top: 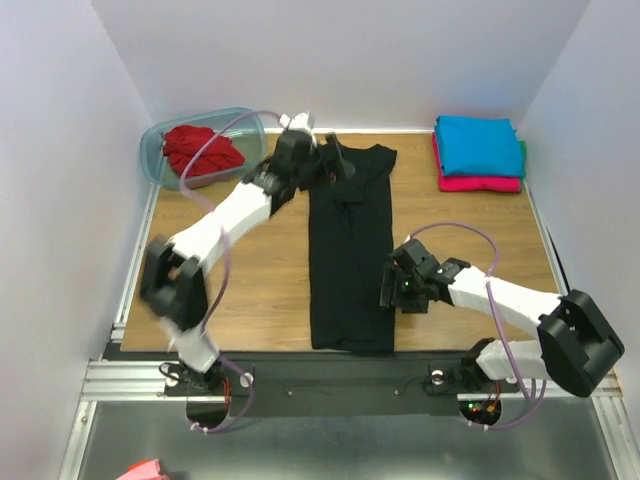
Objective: Fold and stack the t-shirts
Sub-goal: Fold the tshirt
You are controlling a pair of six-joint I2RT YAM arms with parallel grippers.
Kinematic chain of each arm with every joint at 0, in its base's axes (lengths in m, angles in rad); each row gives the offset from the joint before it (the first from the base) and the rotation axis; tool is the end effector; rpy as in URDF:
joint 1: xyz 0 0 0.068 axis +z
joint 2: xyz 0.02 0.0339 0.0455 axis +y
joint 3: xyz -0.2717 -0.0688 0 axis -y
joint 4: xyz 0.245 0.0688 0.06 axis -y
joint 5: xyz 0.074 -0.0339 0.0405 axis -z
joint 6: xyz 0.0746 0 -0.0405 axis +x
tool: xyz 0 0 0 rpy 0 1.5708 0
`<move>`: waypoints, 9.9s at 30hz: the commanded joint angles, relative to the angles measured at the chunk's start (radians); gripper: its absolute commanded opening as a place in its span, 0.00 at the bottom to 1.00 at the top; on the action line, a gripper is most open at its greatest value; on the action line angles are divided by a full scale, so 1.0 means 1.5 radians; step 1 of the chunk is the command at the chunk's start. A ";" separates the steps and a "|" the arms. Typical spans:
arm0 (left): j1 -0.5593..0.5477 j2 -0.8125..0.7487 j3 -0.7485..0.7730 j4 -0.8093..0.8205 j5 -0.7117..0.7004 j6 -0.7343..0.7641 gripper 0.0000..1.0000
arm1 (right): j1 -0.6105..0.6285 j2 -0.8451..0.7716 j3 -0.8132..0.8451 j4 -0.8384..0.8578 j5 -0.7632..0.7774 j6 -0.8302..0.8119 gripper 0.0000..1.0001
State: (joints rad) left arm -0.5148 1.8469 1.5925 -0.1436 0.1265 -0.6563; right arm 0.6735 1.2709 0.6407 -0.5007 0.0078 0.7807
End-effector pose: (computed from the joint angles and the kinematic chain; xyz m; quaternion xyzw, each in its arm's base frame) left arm 0.4155 -0.2459 0.3140 -0.0239 0.8317 -0.3491 0.4312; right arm 0.1851 0.1469 0.1427 0.0531 0.9745 0.1422 0.1655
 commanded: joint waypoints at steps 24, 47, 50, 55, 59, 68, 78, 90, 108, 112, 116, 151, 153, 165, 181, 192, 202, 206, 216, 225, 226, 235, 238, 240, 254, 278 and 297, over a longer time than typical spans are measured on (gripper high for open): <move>-0.415 -0.250 -0.507 -0.106 -0.165 -0.217 0.79 | 0.000 -0.014 -0.122 0.130 -0.084 0.047 0.41; -0.456 -0.281 -0.491 -0.304 -0.185 -0.282 0.00 | 0.001 -0.002 -0.149 0.132 -0.061 0.057 0.34; -0.462 -0.296 -0.487 -0.343 -0.190 -0.290 0.00 | 0.000 0.005 -0.148 0.131 -0.060 0.055 0.31; -0.465 -0.306 -0.500 -0.365 -0.183 -0.295 0.00 | 0.000 0.017 -0.146 0.132 -0.060 0.054 0.25; -0.473 -0.312 -0.513 -0.368 -0.163 -0.296 0.00 | 0.000 0.014 -0.147 0.132 -0.063 0.052 0.25; -0.489 -0.332 -0.524 -0.410 -0.149 -0.302 0.56 | 0.001 -0.007 -0.130 0.130 -0.100 0.019 0.31; -0.435 -0.361 -0.369 -0.377 -0.314 -0.244 0.98 | 0.001 -0.071 0.031 0.062 -0.051 -0.057 0.90; -0.101 -0.110 -0.237 -0.057 -0.120 0.034 0.98 | -0.062 0.307 0.388 0.063 0.062 -0.126 1.00; 0.057 0.394 0.304 -0.169 0.020 0.145 0.98 | -0.219 0.701 0.763 0.062 -0.064 -0.236 1.00; 0.063 0.453 0.451 -0.226 0.037 0.154 0.98 | -0.222 0.705 0.826 0.058 -0.074 -0.281 1.00; 0.058 0.340 0.399 -0.213 0.037 0.153 0.98 | -0.222 0.626 0.826 0.051 -0.084 -0.307 1.00; -0.184 -0.357 -0.744 0.113 -0.032 -0.236 0.24 | -0.219 -0.151 -0.134 0.142 -0.205 -0.042 0.99; -0.184 -0.366 -0.756 0.111 -0.036 -0.243 0.11 | -0.219 -0.147 -0.137 0.149 -0.214 -0.039 0.97; -0.200 -0.431 -0.791 0.106 -0.051 -0.271 0.00 | -0.167 -0.052 -0.157 0.228 -0.259 -0.012 0.59; -0.324 -0.558 -0.822 0.097 -0.053 -0.372 0.00 | -0.094 -0.231 -0.162 0.064 -0.201 0.029 0.00; -0.284 -0.498 -0.645 -0.019 -0.159 -0.287 0.00 | -0.093 -0.156 0.033 0.044 -0.052 -0.008 0.00; -0.109 -0.315 -0.430 -0.012 -0.103 -0.113 0.00 | -0.107 0.129 0.323 0.058 0.055 -0.062 0.00; -0.066 -0.248 -0.349 -0.036 -0.106 -0.072 0.00 | -0.127 0.225 0.417 0.061 0.061 -0.078 0.00; 0.022 -0.110 -0.226 -0.028 -0.029 0.009 0.00 | -0.178 0.374 0.561 0.061 0.008 -0.096 0.00; 0.053 -0.008 -0.141 -0.024 -0.007 0.043 0.00 | -0.204 0.462 0.625 0.061 -0.001 -0.100 0.00; 0.056 -0.003 -0.137 -0.025 -0.006 0.046 0.00 | -0.207 0.467 0.630 0.061 -0.002 -0.100 0.00; 0.070 0.011 -0.106 -0.040 0.036 0.069 0.98 | -0.221 0.459 0.647 0.060 -0.035 -0.121 0.68; 0.068 -0.030 -0.150 -0.028 0.037 0.064 0.98 | -0.221 0.417 0.604 0.061 -0.070 -0.133 1.00; 0.066 -0.055 -0.199 -0.020 0.042 0.063 0.98 | -0.220 0.397 0.570 0.066 -0.114 -0.140 1.00; 0.042 -0.338 -0.575 0.037 0.020 -0.035 0.98 | -0.151 0.459 0.537 0.169 -0.274 -0.144 1.00; 0.029 -0.268 -0.560 0.130 0.082 -0.055 0.95 | -0.226 0.310 0.423 0.146 -0.057 -0.166 1.00; -0.005 -0.094 -0.485 0.150 0.085 -0.066 0.46 | -0.274 0.292 0.247 0.196 -0.111 -0.105 0.62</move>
State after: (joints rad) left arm -0.5159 1.6810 0.8345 0.0868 0.2852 -0.7639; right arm 0.2676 1.7100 0.9981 -0.2703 -0.1257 0.5880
